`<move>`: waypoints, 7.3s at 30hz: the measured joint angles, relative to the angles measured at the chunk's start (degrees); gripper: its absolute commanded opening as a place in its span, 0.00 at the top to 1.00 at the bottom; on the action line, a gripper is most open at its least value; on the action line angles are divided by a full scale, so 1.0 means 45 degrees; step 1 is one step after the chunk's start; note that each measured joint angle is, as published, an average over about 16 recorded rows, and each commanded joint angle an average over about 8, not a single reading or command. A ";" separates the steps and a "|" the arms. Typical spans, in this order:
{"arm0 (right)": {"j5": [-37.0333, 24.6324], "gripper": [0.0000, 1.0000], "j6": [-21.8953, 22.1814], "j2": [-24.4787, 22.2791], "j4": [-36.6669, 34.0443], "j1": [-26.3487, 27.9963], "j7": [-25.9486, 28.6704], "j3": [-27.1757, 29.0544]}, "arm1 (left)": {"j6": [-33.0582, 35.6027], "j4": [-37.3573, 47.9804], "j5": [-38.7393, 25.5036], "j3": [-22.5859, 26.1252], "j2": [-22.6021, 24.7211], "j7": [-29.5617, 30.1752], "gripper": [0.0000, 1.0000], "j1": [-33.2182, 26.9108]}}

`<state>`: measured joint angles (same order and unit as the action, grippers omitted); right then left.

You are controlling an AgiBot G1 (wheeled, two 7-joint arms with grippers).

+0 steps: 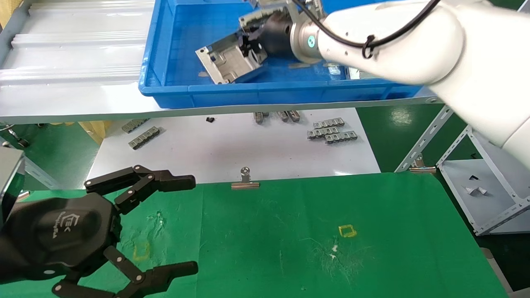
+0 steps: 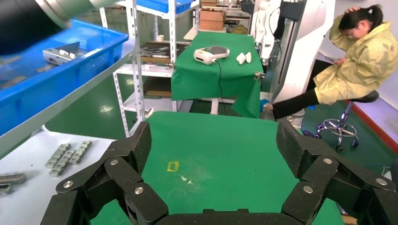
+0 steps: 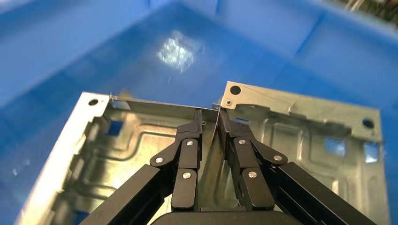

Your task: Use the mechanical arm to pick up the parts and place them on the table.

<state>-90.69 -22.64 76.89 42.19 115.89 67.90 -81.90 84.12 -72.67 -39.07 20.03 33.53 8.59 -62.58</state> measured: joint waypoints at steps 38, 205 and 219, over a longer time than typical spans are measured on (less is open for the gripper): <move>0.3891 0.52 0.0392 0.0364 -0.2107 -0.1158 -0.4646 0.1319 | -0.0003 0.0000 0.0005 0.0007 -0.0003 -0.0003 0.00 -0.0002; 1.0573 0.00 -1.5270 -0.6177 -0.6302 -0.4240 -2.2829 0.1902 | -0.0015 0.0001 0.0025 0.0036 -0.0014 -0.0018 0.00 -0.0009; 1.1740 0.00 -1.5423 -0.6705 -0.5313 -0.4702 -2.0998 0.2078 | -0.0019 0.0004 0.0028 0.0037 -0.0015 -0.0019 0.00 -0.0007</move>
<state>-37.86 -92.05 46.72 18.28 94.73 -26.59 -72.55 84.04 -72.65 -38.94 20.19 33.46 8.50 -62.61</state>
